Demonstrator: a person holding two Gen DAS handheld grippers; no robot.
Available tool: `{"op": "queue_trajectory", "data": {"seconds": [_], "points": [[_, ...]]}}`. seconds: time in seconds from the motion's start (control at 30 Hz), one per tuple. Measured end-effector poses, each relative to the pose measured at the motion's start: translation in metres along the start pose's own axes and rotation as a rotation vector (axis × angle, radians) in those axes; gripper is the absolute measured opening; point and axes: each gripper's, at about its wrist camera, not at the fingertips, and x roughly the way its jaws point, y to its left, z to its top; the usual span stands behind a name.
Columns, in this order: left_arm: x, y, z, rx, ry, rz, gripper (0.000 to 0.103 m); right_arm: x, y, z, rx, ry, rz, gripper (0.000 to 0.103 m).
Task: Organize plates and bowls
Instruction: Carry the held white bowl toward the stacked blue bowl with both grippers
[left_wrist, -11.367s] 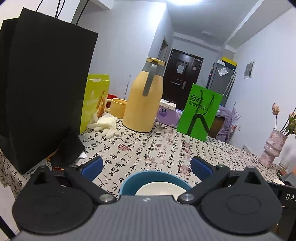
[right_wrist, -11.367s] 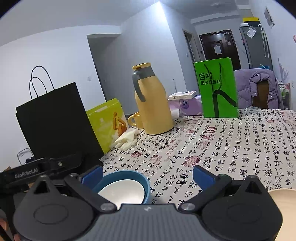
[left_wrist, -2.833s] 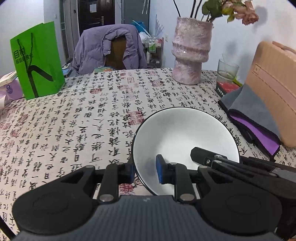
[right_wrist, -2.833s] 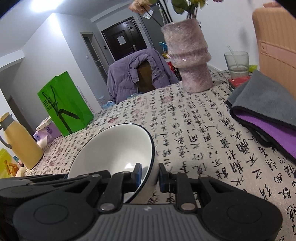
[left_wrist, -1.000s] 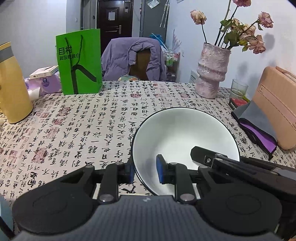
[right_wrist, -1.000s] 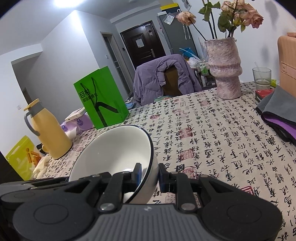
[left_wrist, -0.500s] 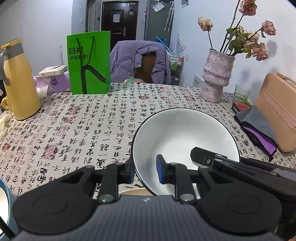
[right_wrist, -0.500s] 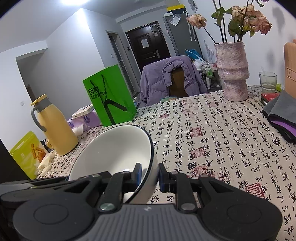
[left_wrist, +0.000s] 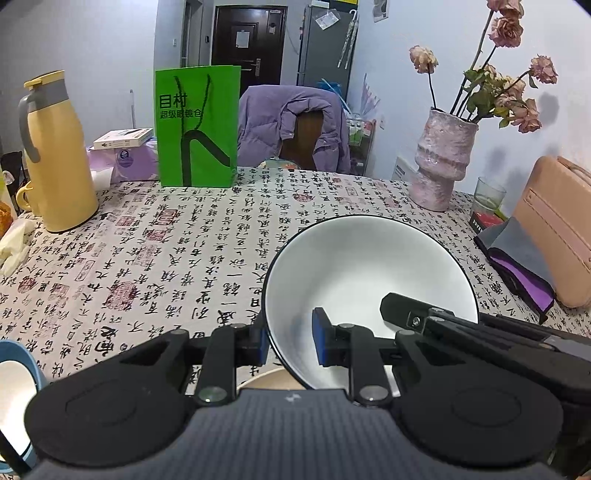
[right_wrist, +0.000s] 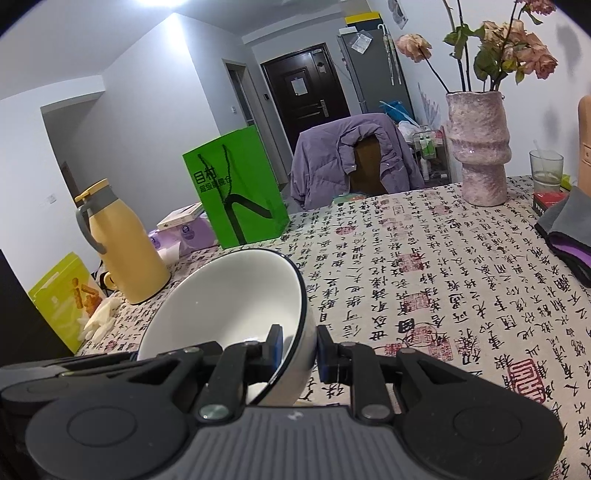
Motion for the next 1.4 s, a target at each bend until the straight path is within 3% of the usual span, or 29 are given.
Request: {"op": "queue_trajectory", "data": {"seconds": [1.4], "points": [[-0.051,0.078,-0.018,-0.082,-0.053,0.042,0.022,-0.007,0.088,-0.022,-0.076,-0.005,0.06,0.02]]}}
